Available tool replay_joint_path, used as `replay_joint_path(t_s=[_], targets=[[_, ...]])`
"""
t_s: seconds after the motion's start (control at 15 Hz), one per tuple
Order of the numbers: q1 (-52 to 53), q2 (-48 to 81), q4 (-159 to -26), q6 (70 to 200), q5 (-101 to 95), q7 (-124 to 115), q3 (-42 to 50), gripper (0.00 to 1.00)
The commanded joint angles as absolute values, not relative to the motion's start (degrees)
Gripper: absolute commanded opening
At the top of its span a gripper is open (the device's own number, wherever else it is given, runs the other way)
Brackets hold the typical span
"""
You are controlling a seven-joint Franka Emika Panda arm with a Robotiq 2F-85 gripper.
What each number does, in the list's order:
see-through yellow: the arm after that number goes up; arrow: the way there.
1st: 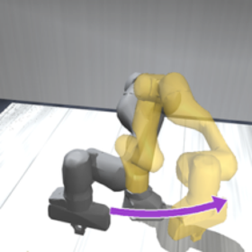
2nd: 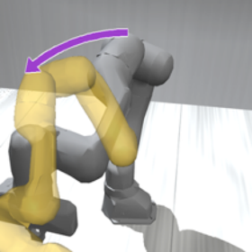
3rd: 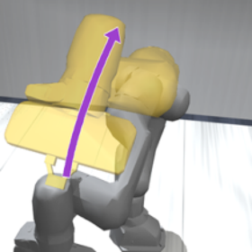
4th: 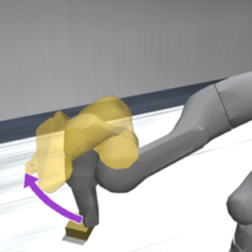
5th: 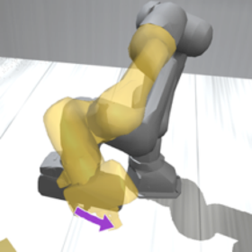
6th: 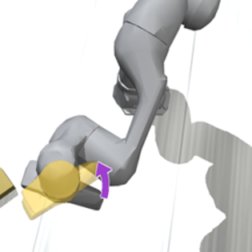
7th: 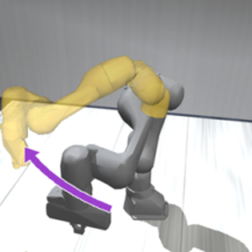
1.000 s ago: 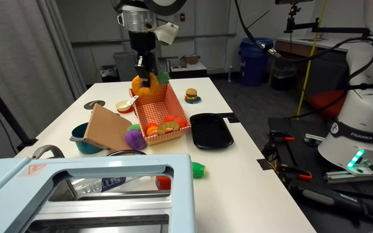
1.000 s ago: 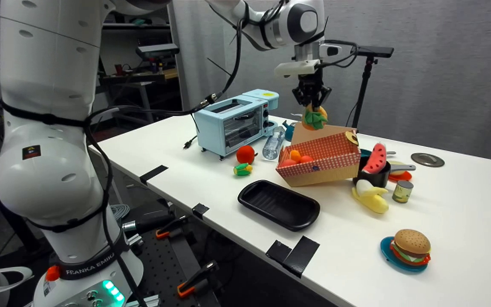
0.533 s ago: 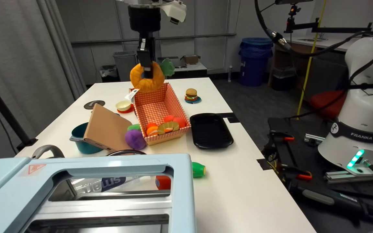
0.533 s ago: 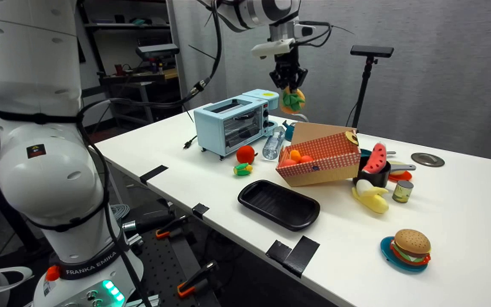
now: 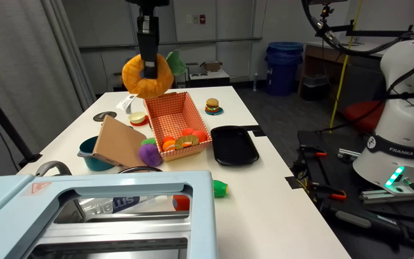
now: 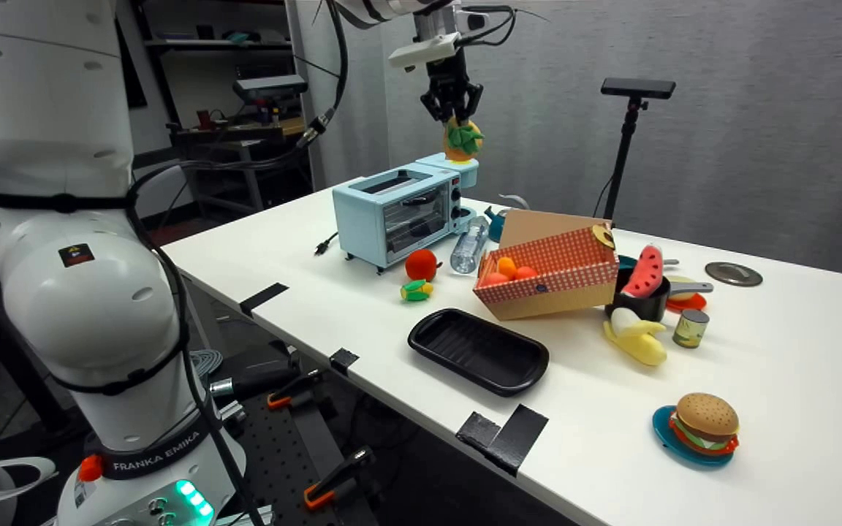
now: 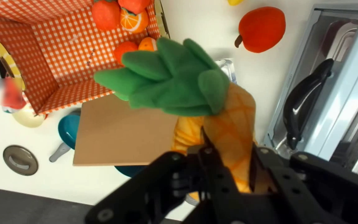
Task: Remove the pineapple plush from the box and put it on the toaster oven
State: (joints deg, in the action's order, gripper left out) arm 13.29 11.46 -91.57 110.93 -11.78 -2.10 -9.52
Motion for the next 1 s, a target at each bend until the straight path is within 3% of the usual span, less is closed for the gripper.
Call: replay_joint_path(t_s=[0.0, 0.93], targets=[[14.98, 12.33, -88.15, 108.29, -14.13, -2.18, -10.55, 0.05], [22.52, 14.43, -83.4, 105.77, -21.05, -1.23, -15.21, 0.05]])
